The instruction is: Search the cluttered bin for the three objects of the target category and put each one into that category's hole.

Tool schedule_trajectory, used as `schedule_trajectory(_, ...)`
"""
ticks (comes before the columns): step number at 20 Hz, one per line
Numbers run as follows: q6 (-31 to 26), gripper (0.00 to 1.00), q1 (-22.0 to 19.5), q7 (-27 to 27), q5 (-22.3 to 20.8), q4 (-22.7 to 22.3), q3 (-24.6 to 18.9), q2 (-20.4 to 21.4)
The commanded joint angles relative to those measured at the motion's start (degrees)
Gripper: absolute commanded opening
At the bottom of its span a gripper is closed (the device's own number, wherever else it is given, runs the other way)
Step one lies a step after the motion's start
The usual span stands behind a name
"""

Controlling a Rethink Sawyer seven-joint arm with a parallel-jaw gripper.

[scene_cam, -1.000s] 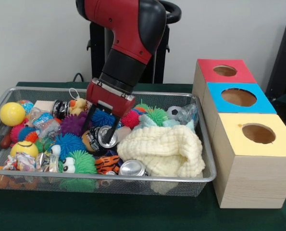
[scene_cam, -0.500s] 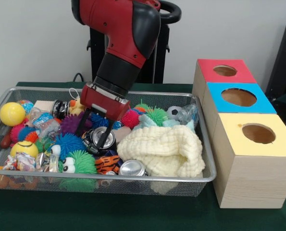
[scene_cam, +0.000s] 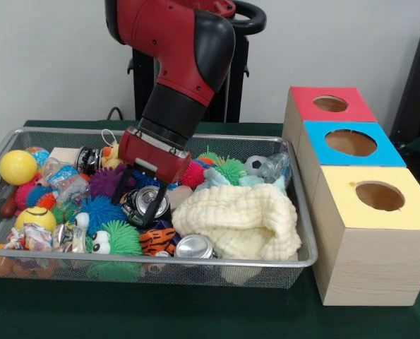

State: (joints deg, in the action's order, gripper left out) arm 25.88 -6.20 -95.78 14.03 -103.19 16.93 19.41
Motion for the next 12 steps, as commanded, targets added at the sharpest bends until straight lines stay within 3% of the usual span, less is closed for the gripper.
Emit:
schedule_trajectory(1,4.2,1.00,-0.8,-16.4,1.2,1.4,-7.4,-2.2)
schedule_trajectory(12,10.7,1.00,-3.4,-24.0,-0.5,-1.0,-10.7,-2.4)
